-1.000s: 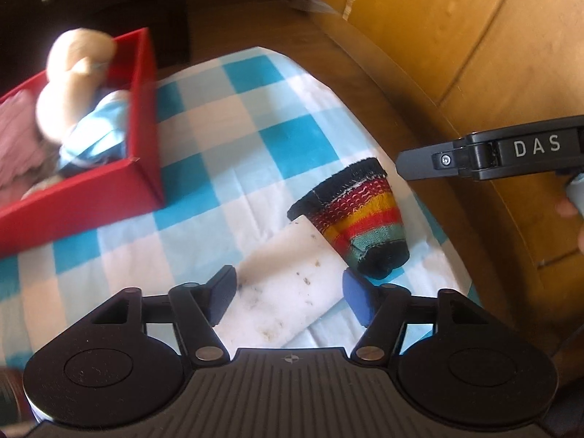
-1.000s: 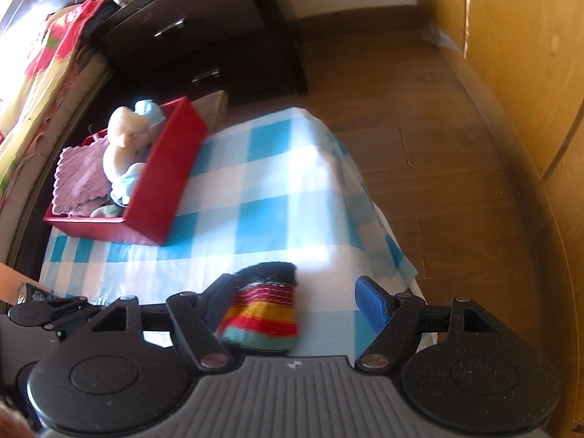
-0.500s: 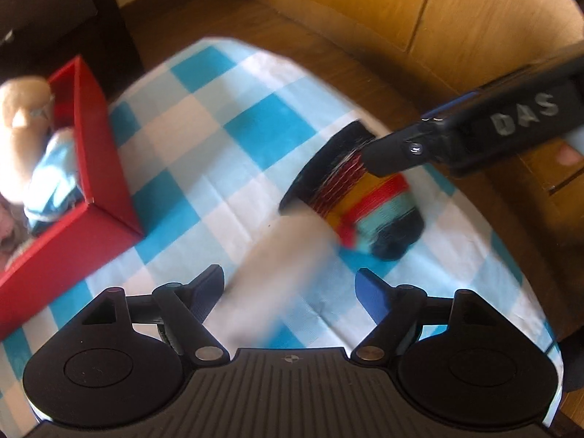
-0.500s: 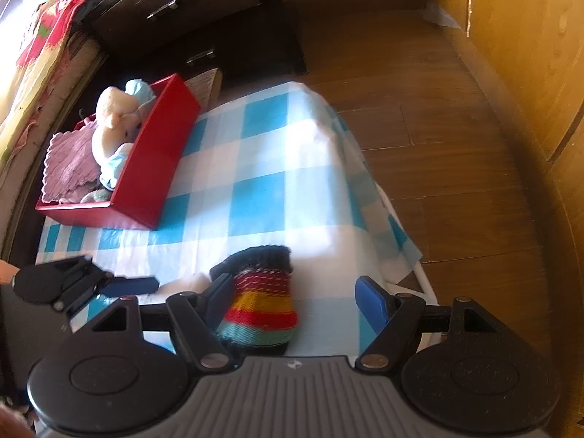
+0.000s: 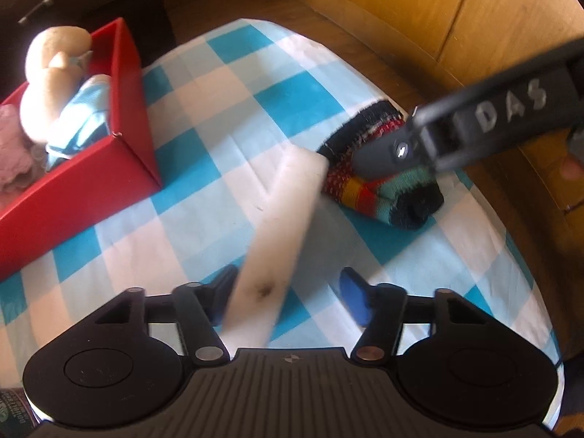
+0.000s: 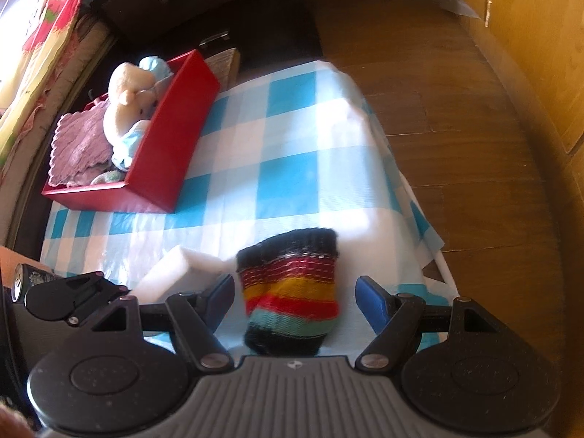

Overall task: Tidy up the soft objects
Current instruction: 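Grasp the white sponge bar with the left gripper while the right grasps the rainbow sock, then carry the sponge bar and rainbow sock toward the red box with both grippers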

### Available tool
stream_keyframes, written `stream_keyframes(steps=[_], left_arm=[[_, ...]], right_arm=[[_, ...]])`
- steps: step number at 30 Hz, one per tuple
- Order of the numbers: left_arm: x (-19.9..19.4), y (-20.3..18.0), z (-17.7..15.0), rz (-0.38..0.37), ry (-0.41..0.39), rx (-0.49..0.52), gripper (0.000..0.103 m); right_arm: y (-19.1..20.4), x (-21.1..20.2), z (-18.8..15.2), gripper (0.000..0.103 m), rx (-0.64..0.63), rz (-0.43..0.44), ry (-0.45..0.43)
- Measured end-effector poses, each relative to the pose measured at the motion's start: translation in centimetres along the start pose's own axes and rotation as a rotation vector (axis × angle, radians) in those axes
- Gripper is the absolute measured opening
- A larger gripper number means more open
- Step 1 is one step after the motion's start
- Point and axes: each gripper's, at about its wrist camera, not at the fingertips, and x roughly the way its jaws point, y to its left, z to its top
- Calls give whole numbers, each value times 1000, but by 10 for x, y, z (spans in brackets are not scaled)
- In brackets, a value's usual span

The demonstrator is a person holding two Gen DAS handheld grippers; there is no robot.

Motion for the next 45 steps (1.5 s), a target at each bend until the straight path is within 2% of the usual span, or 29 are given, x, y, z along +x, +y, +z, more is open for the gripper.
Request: stream_keyframes(steps=[5,8,10,11,14,24,38,45], left_arm=[[-3,-7,-3,24,-12,-2,41],[-7,-8,-9,43,-12,-11,33],[-9,-8,-14,67,-4,-13,30],[-10,-8,-17,80,0,-14,27],[-17,-8,-27,112,-5,-16,22],[-50,-6,-49,184,-39,-30,20],[-91,3,-65,321,-101,-46,19],[-107,8,-68,355,-131,-59,19]], right_arm=[[10,13,-4,51,-37,-31,11],[18,24,-9,33,-86,-56,49],[24,25,-13,31,-130,-79,41],[26,26,-15,25,-141,-76,44],[31,25,-20,18,-173,-86,44],[58,16,-38,11,-263,-61,25],[101,-7,-54,10,-329,40,-35],[112,-16,-57,10,-339,73,-64]])
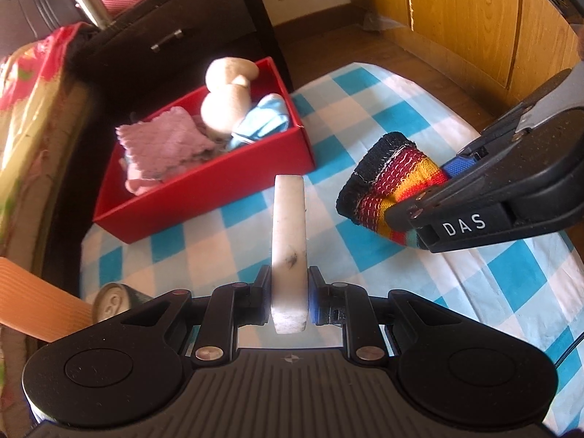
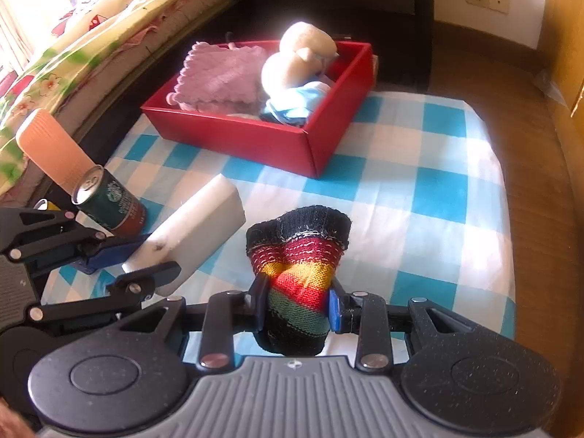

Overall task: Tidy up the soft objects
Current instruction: 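Carry the sponge bar and rainbow sock toward the red box with both grippers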

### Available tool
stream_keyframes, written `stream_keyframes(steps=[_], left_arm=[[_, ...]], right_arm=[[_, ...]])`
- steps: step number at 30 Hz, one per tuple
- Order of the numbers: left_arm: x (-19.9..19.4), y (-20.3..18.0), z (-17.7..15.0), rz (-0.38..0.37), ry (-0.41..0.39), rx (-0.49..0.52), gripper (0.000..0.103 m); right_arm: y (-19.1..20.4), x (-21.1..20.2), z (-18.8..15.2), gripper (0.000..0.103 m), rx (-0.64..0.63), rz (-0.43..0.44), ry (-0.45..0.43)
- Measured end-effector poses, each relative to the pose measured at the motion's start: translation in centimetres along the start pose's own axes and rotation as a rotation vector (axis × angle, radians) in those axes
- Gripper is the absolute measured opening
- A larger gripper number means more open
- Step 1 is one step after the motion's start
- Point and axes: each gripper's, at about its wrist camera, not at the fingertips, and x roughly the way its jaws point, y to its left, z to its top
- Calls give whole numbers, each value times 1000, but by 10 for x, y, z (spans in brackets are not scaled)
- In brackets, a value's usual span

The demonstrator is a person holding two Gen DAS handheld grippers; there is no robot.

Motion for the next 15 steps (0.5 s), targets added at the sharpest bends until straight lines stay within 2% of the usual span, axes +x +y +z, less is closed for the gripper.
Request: stream_keyframes(steps=[15], left_arm=[[-21,35,11,75,-46,-74,19]], right_arm=[[9,-23,16,10,-13,26,-78]])
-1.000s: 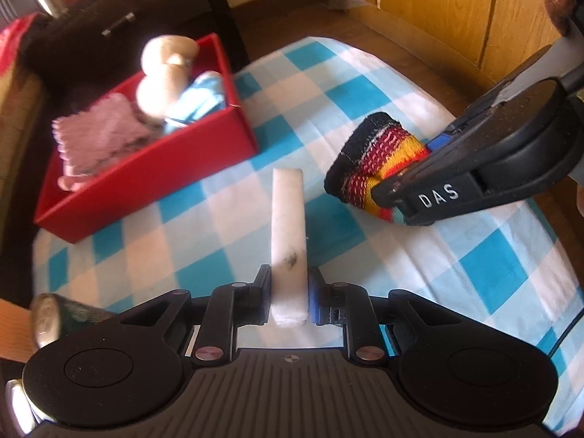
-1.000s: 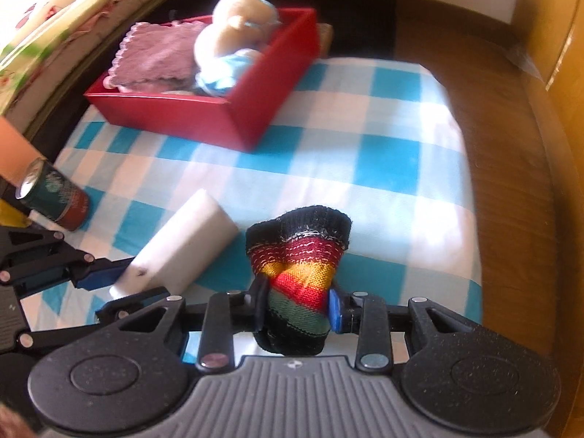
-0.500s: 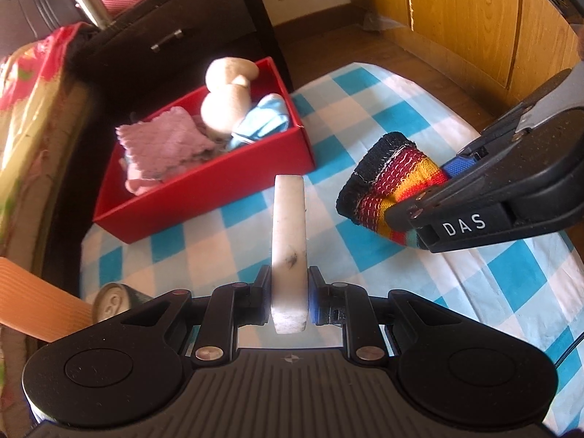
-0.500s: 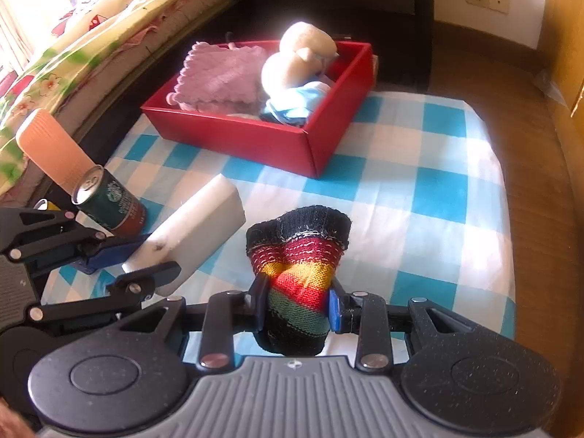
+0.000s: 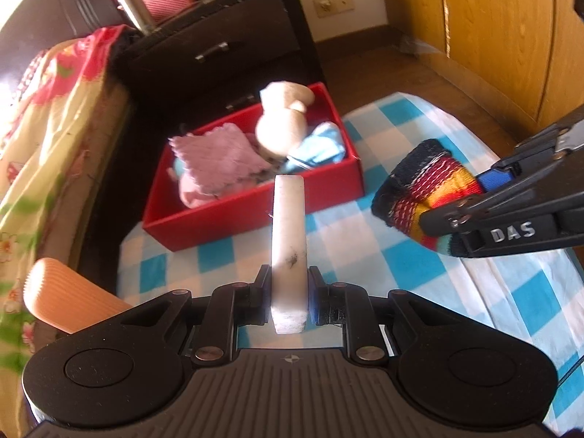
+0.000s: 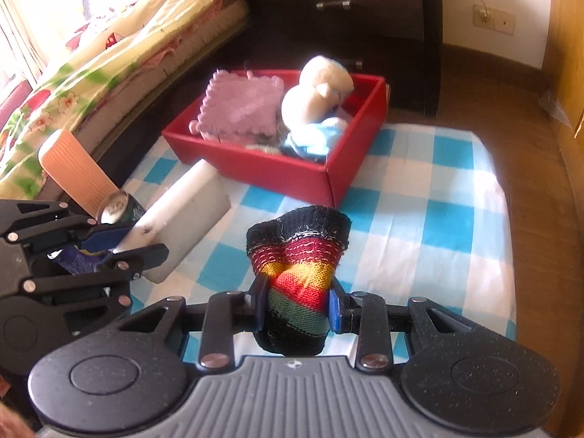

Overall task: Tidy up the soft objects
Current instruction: 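Carry the sponge bar and rainbow sock toward the red box with both grippers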

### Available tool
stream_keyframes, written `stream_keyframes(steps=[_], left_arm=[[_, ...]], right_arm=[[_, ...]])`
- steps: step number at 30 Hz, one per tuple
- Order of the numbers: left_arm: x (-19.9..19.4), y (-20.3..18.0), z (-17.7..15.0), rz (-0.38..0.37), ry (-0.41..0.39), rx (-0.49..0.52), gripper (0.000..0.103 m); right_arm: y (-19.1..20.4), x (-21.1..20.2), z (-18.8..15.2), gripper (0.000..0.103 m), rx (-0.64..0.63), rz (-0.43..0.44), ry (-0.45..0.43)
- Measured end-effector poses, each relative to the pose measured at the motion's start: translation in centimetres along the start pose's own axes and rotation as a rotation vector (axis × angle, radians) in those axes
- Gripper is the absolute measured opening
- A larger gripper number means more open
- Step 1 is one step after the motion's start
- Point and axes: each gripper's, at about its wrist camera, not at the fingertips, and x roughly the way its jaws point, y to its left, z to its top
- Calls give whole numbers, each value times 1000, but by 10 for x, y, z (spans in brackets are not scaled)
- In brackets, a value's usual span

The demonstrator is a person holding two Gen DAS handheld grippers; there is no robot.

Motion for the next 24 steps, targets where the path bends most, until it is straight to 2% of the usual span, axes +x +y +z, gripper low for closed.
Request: stream_keyframes(steps=[11,24], left_arm=[[-17,14,15,46,-47,-24,19],[-18,20,40,93,-98,-14,19]], right_arm=[[9,-33,20,10,-6,22,-114],[17,-45,53,10,-28,13,-198]])
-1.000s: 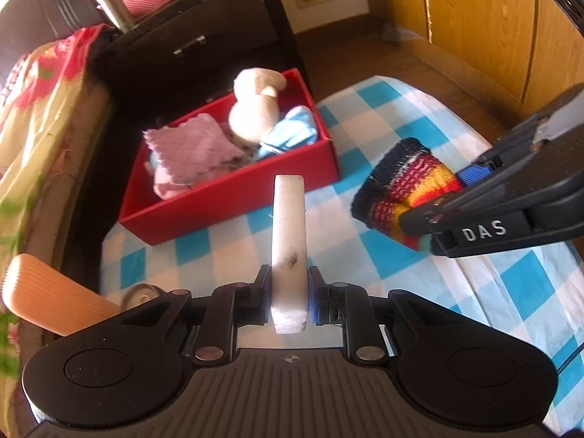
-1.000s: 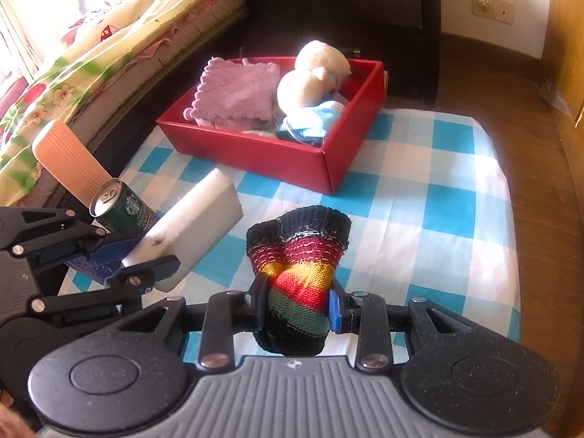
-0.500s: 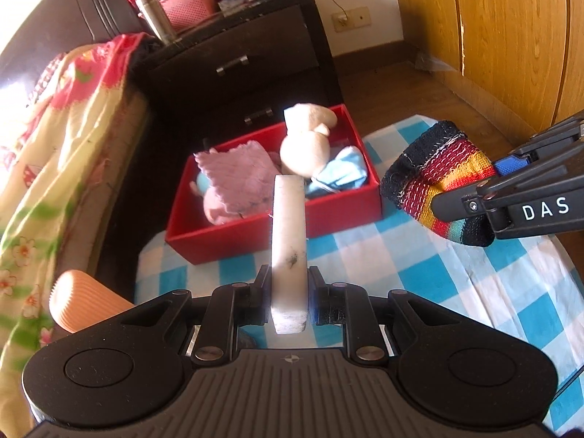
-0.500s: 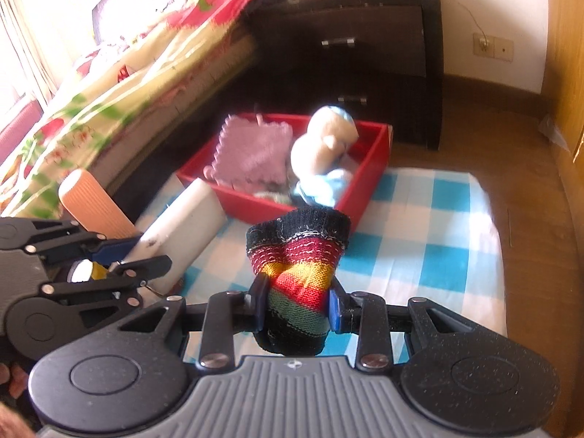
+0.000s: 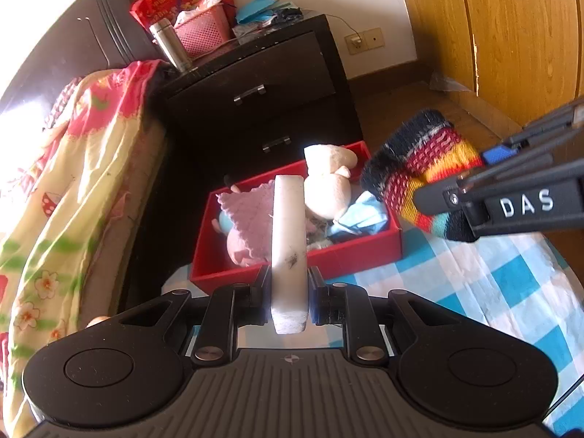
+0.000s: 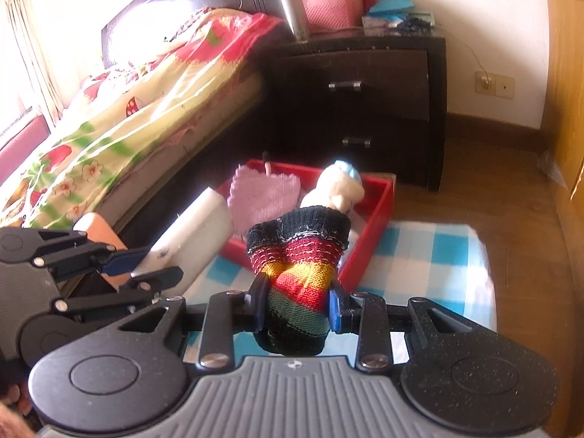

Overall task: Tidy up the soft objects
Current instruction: 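Carry the sponge bar and rainbow sock toward the red box with both grippers, then lower the white sponge bar into the red box while the right gripper lowers the sock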

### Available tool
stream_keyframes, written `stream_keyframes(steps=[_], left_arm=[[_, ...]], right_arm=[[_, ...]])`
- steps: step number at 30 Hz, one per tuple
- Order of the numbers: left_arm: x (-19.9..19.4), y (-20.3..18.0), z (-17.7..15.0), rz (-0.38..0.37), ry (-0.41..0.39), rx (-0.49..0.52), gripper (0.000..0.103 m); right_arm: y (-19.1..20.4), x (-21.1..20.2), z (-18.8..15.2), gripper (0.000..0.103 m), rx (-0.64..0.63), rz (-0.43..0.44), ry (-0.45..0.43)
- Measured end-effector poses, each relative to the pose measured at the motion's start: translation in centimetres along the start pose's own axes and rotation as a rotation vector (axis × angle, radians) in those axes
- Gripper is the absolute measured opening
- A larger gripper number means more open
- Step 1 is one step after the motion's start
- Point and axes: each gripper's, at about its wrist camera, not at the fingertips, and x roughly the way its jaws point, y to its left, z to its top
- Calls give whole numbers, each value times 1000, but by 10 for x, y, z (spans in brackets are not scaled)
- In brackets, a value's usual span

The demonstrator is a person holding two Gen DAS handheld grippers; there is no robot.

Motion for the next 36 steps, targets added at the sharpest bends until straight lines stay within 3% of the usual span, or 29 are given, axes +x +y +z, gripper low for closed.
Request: stream_keyframes(steps=[10,36], left_arm=[[17,7,11,21,-5,1,19],[84,22,54,91,5,12,19]], right_arm=[[-1,12,18,10,-6,-6,-22],[-30,89,61,10,10,-59,8]])
